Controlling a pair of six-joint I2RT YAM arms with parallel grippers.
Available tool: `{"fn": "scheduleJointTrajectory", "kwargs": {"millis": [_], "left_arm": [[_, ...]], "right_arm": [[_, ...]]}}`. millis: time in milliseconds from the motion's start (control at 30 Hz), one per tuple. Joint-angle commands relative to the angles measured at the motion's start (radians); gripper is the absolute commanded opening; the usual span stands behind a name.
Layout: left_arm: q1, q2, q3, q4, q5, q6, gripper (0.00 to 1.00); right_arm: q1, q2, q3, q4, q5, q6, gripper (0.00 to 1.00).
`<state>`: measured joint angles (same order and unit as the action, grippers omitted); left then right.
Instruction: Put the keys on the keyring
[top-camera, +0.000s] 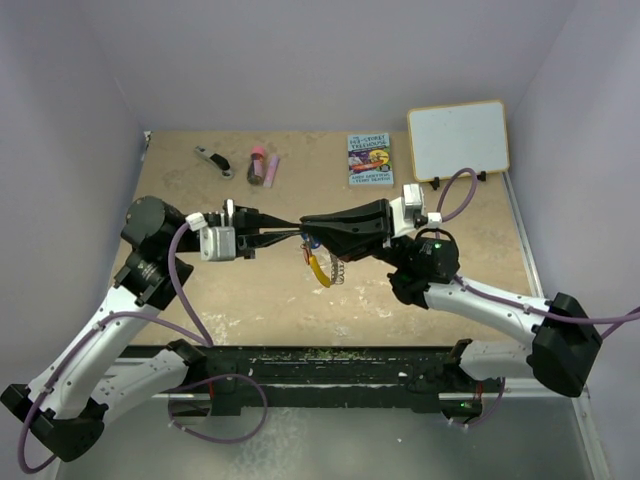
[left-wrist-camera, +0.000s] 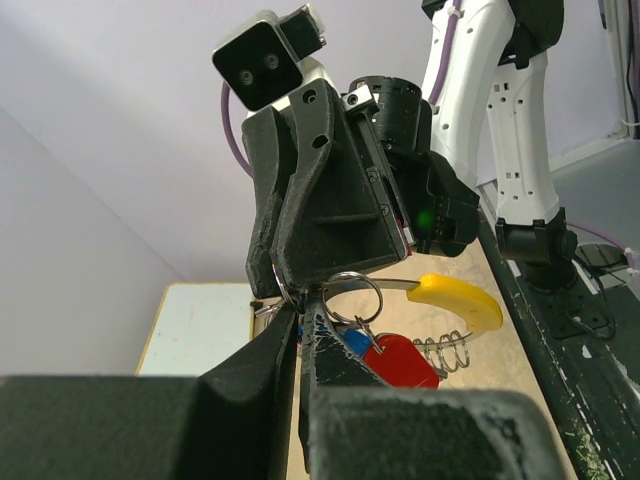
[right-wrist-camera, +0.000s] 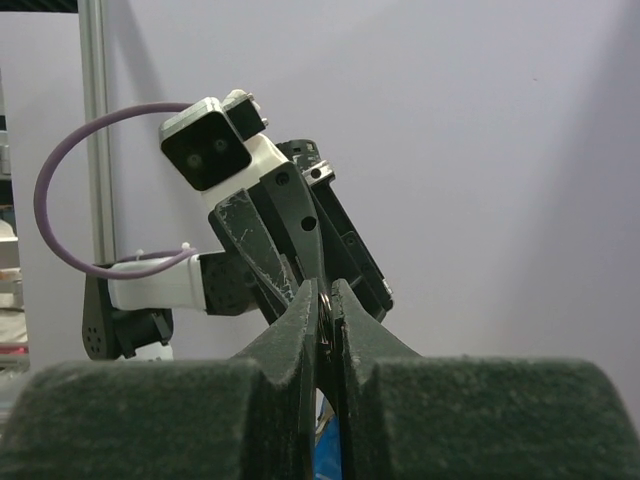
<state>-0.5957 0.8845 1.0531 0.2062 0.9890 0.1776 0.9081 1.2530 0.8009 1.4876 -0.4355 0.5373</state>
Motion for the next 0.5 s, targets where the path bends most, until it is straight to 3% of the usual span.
{"fn": "scheduleJointTrajectory", "kwargs": {"millis": [0, 467], "left_arm": [[-0.006, 0.011, 0.073, -0.075, 0.066, 0.091, 0.03], [-0.002, 0.039, 0.168, -0.260, 0.089, 0.227, 0.03]], "right_arm": [[0.009, -0.013, 0.033, -0.060, -0.007, -0.024, 0.08], [0.010, -0.051, 0.003, -0.136, 0.005, -0.036, 0.09]]}}
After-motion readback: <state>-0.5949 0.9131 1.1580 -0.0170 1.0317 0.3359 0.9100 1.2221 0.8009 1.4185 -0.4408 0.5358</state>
